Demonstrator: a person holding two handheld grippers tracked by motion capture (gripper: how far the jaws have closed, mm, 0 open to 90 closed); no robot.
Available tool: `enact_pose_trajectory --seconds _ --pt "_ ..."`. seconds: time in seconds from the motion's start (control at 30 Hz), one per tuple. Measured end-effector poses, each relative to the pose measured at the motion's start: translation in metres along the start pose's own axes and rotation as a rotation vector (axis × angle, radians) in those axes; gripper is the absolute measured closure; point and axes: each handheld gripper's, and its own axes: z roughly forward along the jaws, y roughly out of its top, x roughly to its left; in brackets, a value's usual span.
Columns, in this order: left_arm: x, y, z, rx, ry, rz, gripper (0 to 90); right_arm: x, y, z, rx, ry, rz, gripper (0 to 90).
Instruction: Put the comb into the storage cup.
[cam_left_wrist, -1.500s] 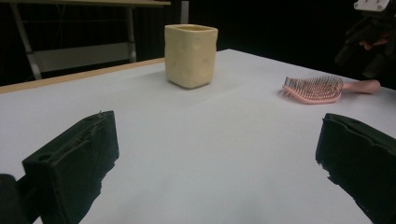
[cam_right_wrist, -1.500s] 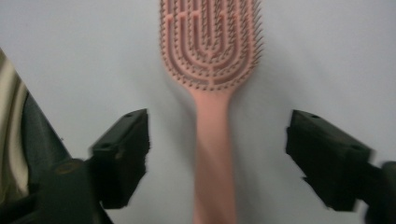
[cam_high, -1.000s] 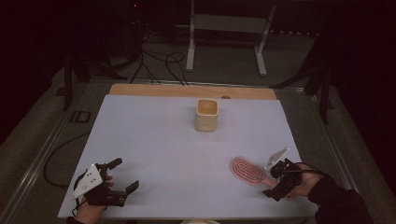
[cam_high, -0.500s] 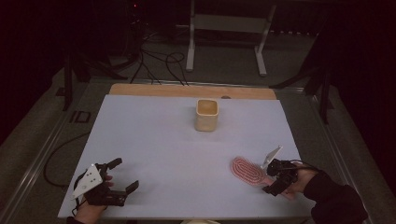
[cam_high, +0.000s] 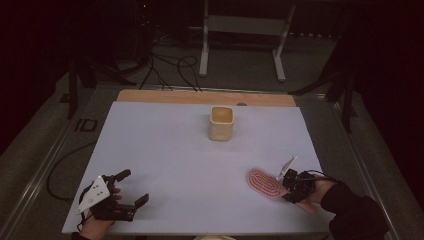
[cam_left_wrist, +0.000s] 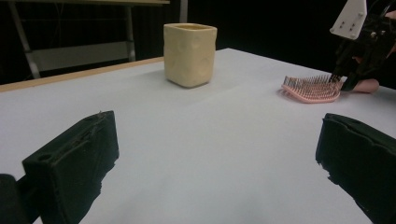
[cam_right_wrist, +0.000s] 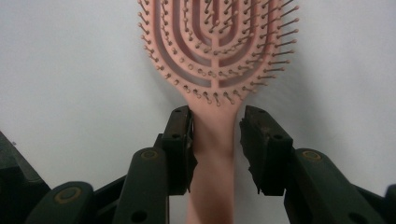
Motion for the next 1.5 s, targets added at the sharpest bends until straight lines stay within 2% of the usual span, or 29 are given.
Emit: enact_pose_trajectory --seconds 0.3,0.63,0.7,0.77,0.87,0.93,1.17,1.3,1.37,1.4,1.5 --pt "-0.001 0.0 0.0 0.002 -0.006 0.005 0.1 0.0 0.003 0.008 0.02 0.009 0.013 64.0" --pt "-0.001 0.0 0.0 0.003 -0.006 0.005 0.1 0.005 0.009 0.011 0.055 -0.014 0.016 65.6" --pt "-0.001 0.0 0.0 0.004 -0.007 0.003 0.1 0.006 0.008 0.011 0.049 -0.02 -0.015 66.1" --pt "-0.001 0.0 0.001 0.005 -0.007 0.002 0.1 0.007 0.009 0.012 0.056 -0.028 0.01 67.0" --pt "-0.001 0.0 0.001 0.006 -0.006 0.005 0.1 0.01 0.008 0.012 0.05 -0.037 -0.009 69.5" --pt "-0.001 0.0 0.001 0.005 -0.007 0.002 0.1 0.011 0.007 0.012 0.035 -0.047 -0.035 69.9" --pt "-0.001 0.0 0.001 0.011 -0.005 0.006 0.1 0.01 0.001 0.011 -0.01 -0.045 -0.057 70.5" --pt "-0.001 0.0 0.001 0.01 -0.003 0.003 0.1 0.008 0.001 0.009 -0.061 -0.044 -0.053 70.5" --pt "-0.001 0.0 0.001 0.011 -0.002 0.005 0.1 0.006 0.002 0.008 -0.091 -0.051 -0.03 70.6" --pt "-0.001 0.0 0.001 0.011 -0.003 0.006 0.1 0.006 0.003 0.007 -0.105 -0.056 -0.045 70.6" --pt "-0.001 -0.001 0.001 0.01 -0.002 0.004 0.1 0.005 0.006 0.003 -0.154 -0.062 -0.031 70.8"
